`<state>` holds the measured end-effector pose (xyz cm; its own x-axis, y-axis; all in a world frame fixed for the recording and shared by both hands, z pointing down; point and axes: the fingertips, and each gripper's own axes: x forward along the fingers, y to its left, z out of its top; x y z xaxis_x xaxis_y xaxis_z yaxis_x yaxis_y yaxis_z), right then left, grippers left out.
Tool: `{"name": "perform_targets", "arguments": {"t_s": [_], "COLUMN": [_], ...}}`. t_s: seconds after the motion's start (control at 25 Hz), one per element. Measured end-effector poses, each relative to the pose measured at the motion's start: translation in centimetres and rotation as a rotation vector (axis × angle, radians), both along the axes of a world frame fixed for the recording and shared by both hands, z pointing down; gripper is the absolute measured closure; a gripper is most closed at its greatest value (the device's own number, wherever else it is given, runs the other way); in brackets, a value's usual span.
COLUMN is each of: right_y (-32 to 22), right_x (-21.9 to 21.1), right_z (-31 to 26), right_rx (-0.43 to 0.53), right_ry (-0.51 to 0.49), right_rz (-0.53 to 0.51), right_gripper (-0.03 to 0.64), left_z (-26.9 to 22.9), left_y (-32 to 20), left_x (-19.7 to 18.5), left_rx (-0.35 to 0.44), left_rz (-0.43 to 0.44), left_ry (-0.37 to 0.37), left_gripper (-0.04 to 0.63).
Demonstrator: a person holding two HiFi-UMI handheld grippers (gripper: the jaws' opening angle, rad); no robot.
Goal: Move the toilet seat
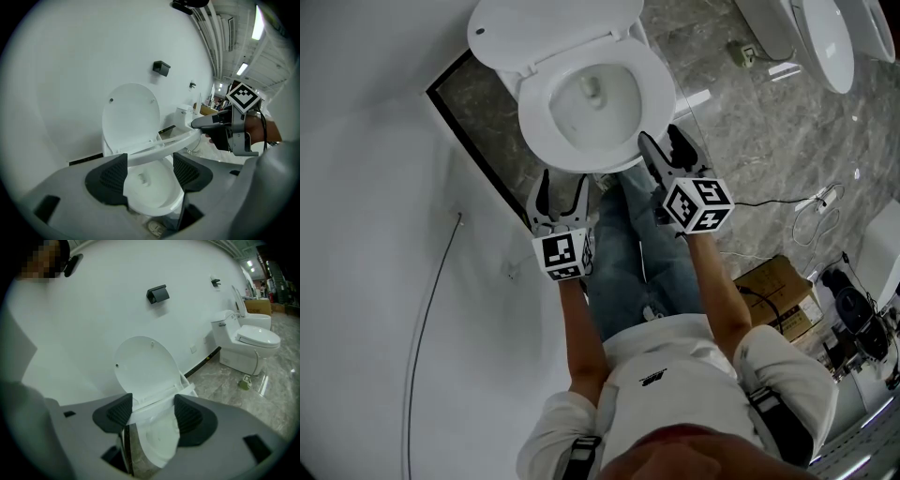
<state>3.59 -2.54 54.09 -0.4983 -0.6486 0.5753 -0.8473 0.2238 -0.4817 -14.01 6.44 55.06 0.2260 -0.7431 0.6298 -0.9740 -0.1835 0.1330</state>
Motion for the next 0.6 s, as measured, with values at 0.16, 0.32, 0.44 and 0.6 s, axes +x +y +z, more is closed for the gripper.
{"name": "perform_targets", "arguments": {"t_s": [0.16, 0.32, 0.44, 0.6], "right_y": [-0.6, -1.3, -1.9, -2.6], "right_x": [-0.2, -0.5, -0.8, -0.9], "right_z": [-0.5, -1.0, -1.7, -2.3], "right_rx": [0.009, 0.013, 0.018, 0.015], "right_ry": [-0.012, -0.027, -0.047, -0.069], "right_rz": [0.011, 0.023, 0.028, 0.028], "right_gripper": [0.321, 0.321, 0.321, 0.321], "left_z": [-0.5, -1.1, -1.8, -2.5], "left_y": [-0.7, -1.6, -2.3, -3.1], "left_x": [-0.2, -0.3, -0.4, -0.6], "left_rx": [0.018, 0.036, 0.05, 0.054], "left_rz": [-0.01, 0.002, -0.001, -0.008], "left_ry": [-0.004, 0.004, 0.008, 0.006], "left_gripper": [0.27, 0.295, 0.309, 0.312]}}
